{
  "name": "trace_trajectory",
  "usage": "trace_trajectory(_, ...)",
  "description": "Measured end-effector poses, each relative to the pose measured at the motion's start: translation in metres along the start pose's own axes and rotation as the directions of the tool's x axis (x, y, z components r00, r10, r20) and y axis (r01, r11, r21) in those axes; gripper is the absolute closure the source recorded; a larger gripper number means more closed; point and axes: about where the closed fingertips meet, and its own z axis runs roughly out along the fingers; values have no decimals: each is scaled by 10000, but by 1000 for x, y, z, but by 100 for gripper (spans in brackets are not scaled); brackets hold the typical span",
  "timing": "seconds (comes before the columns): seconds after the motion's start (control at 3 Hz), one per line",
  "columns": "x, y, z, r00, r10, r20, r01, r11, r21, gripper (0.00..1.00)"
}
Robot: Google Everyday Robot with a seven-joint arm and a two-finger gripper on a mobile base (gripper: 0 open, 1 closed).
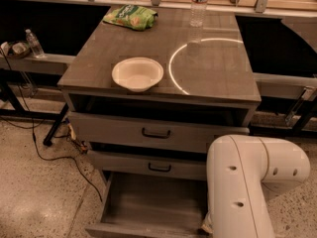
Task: Open bottom drawer
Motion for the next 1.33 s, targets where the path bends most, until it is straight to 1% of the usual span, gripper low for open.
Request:
trace_trajectory(0.33, 0, 0, 0, 10000, 0, 1, 0, 10000, -1, 100)
trace_trajectory(0.67, 0, 0, 0, 10000, 0, 1, 0, 10000, -1, 84)
trace_trajectory(1.33, -1, 0, 0, 10000, -1, 0, 1, 10000, -3, 37)
